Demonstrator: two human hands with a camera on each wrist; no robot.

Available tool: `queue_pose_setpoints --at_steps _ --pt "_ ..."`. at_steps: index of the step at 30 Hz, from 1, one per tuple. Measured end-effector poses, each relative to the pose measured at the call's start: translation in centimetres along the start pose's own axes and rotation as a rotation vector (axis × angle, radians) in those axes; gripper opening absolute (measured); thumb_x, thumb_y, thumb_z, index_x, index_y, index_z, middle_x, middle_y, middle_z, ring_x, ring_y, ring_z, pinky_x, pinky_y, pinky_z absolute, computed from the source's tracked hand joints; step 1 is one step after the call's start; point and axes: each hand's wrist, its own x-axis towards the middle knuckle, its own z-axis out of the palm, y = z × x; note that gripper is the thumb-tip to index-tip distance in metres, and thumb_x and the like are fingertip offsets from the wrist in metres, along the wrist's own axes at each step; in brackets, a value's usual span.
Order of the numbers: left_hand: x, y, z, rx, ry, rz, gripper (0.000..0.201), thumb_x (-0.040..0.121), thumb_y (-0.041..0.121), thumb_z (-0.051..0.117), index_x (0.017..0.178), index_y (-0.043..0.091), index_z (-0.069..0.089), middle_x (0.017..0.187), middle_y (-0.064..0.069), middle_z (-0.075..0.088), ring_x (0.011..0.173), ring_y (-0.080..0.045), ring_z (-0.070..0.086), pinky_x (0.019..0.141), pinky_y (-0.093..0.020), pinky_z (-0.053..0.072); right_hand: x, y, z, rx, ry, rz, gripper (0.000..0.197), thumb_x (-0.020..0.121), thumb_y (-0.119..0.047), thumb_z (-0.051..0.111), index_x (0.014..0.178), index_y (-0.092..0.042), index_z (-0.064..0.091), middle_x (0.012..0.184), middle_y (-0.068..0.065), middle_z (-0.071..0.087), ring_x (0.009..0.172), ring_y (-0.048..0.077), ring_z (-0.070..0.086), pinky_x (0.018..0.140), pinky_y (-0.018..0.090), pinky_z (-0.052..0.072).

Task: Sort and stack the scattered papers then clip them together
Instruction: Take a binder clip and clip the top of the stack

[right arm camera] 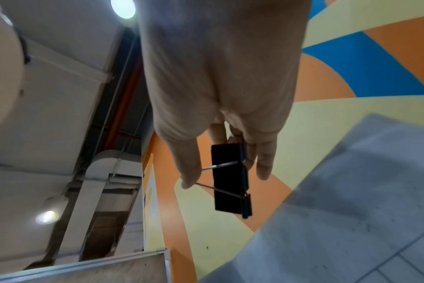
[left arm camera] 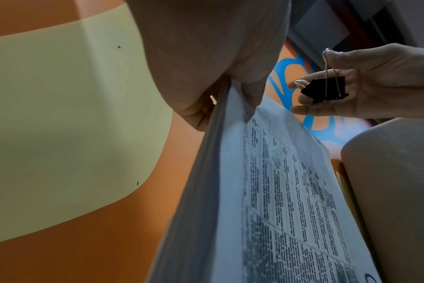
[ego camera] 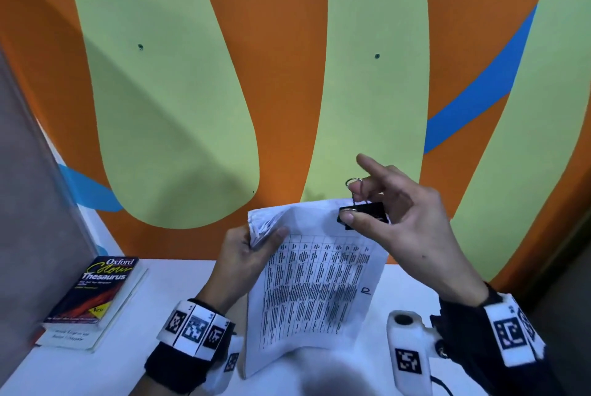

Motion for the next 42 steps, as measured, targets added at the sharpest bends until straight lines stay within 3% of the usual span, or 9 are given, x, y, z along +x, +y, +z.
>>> queue_pose_setpoints --at_steps 3,7,9,11,15,23,30,38,42 --pt "-0.2 -0.4 0.1 -0.021 -0.012 -0.03 0.052 0.077 0.054 0.066 0.073 0.002 0.061 0.072 -0.037 0.055 0.063 -0.023 0.052 0.057 -0.036 0.042 0.2 0.7 0.1 0.068 -0.044 -0.013 0.065 0.064 -0.047 0.079 0.12 -0.017 0.064 0.091 -0.002 0.058 0.099 0.012 0.063 0.093 0.026 0.05" --pt "-0.5 -0.1 0.4 -0.037 -0.01 -0.034 0.06 0.077 0.052 0.065 0.071 -0.006 0.056 0.066 -0.032 0.055 0.061 -0.021 0.05 0.055 -0.033 0.038 0.4 0.7 0.2 0.132 -0.001 -0.019 0.039 0.07 -0.021 0.075 0.108 -0.017 0.068 0.095 0.002 0.068 0.093 0.013 0.065 0.086 0.02 0.051" --pt "-0.6 0.3 0.7 -0.029 -0.004 -0.021 0.053 0.081 0.048 0.066 0.067 -0.002 0.055 0.064 -0.031 0.052 0.059 -0.019 0.047 0.054 -0.029 0.036 0.4 0.8 0.3 0.152 0.033 -0.011 0.037 0.067 -0.011 0.072 0.103 -0.015 0.068 0.092 -0.003 0.072 0.091 0.012 0.067 0.084 0.019 0.053" --pt "-0.6 0.9 0.9 -0.004 -0.001 -0.012 0.04 0.085 0.039 0.067 0.061 0.01 0.055 0.056 -0.017 0.046 0.056 -0.017 0.042 0.05 -0.026 0.031 0.4 0.9 0.5 0.16 0.067 -0.015 0.036 0.066 -0.008 0.073 0.101 -0.014 0.068 0.09 -0.004 0.074 0.089 0.012 0.069 0.084 0.021 0.055" --pt "-0.7 2.0 1.3 0.029 0.0 0.019 0.028 0.083 0.03 0.063 0.056 0.039 0.063 0.056 -0.002 0.044 0.053 -0.014 0.039 0.049 -0.026 0.03 0.5 1.1 0.8 0.191 0.125 -0.038 0.032 0.07 0.006 0.072 0.096 -0.012 0.067 0.085 -0.007 0.076 0.083 0.009 0.071 0.079 0.017 0.055" --pt "-0.7 1.5 1.6 0.046 -0.02 0.075 0.027 0.085 0.031 0.063 0.058 0.031 0.057 0.054 0.011 0.051 0.049 -0.001 0.039 0.048 -0.015 0.031 1.1 0.9 2.2 0.226 0.143 -0.071 0.033 0.07 0.017 0.069 0.092 -0.007 0.066 0.08 -0.009 0.076 0.079 0.008 0.071 0.076 0.018 0.056" --pt "-0.7 2.0 1.5 0.057 -0.029 0.143 0.02 0.086 0.026 0.06 0.069 0.035 0.058 0.059 0.024 0.059 0.052 0.006 0.048 0.052 -0.008 0.033 1.4 1.2 3.3 0.205 0.099 -0.022 0.032 0.07 0.018 0.07 0.09 -0.007 0.067 0.079 -0.008 0.076 0.078 0.008 0.071 0.076 0.018 0.056" --pt "-0.7 1.7 1.3 -0.008 -0.014 0.112 0.025 0.087 0.021 0.063 0.066 0.033 0.06 0.059 0.013 0.059 0.055 0.002 0.048 0.051 -0.011 0.035 1.6 2.2 3.6 0.123 0.126 0.042 0.028 0.072 0.012 0.073 0.089 -0.01 0.068 0.081 -0.006 0.076 0.082 0.012 0.072 0.074 0.02 0.057" --pt "-0.7 1.7 1.1 -0.015 -0.025 0.104 0.033 0.087 0.019 0.062 0.062 0.04 0.065 0.053 0.011 0.05 0.05 -0.002 0.04 0.049 -0.011 0.03 1.8 2.3 3.3 0.046 0.059 0.097 0.031 0.075 0.006 0.073 0.101 -0.012 0.068 0.092 -0.003 0.076 0.09 0.014 0.073 0.082 0.024 0.058"
